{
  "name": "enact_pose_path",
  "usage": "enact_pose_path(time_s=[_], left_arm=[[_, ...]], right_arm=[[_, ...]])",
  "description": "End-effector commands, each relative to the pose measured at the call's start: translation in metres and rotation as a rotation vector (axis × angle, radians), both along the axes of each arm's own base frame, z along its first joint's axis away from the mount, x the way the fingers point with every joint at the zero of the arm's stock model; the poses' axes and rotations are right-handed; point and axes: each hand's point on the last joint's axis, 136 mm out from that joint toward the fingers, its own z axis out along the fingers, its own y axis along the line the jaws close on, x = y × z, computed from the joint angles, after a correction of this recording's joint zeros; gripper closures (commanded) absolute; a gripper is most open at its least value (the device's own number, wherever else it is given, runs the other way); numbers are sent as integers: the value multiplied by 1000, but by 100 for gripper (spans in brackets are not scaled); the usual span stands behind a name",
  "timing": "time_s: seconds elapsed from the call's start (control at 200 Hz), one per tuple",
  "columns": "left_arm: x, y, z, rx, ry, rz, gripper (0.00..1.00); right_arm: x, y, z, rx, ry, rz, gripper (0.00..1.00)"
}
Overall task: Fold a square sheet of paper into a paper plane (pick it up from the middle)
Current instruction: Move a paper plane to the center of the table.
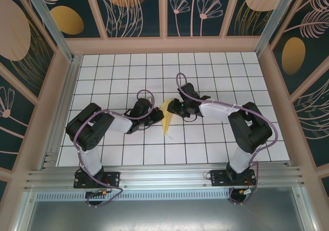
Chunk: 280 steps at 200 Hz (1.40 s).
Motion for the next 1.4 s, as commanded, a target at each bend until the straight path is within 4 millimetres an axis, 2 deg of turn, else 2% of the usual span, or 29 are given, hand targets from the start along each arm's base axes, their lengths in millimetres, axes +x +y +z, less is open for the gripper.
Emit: enact_pose_path(time_s=[0.0,0.08,0.245,0.325,0.445,0.58,0.766,0.851,0.976,1.186,1.266,1.396], left_arm=[[2,5,-6,19,6,12,100],[2,5,-6,19,8,13,100],[2,6,-8,23,13,23,100],[2,9,-12,36,27,43,100],[1,14,-20,59,48,67,100],[1,16,-25,63,62,79,100],[1,16,-26,64,66,80,100],[2,16,-27,64,68,84,100],[2,14,-25,54,67,81,100],[2,7,-10,-25,64,84,100],[3,6,-2,-61,55,94,100],[5,4,13,-92,29,97,86]], right_arm=[[-4,13,1,31,7,60,61],[-5,13,-1,33,15,62,60],[-5,4,-8,-14,23,34,83],[-6,-3,-8,-40,14,12,90],[-9,-17,-11,-73,4,-31,92],[-16,-32,-27,-123,34,-61,95],[-19,-39,-35,-159,50,-83,96],[-17,-45,-36,-186,52,-112,93],[-16,-41,-30,-169,50,-95,83],[-14,-36,19,-110,-59,-89,61],[-19,-35,27,-131,-75,-86,53],[-28,-27,28,-156,-77,-61,46]])
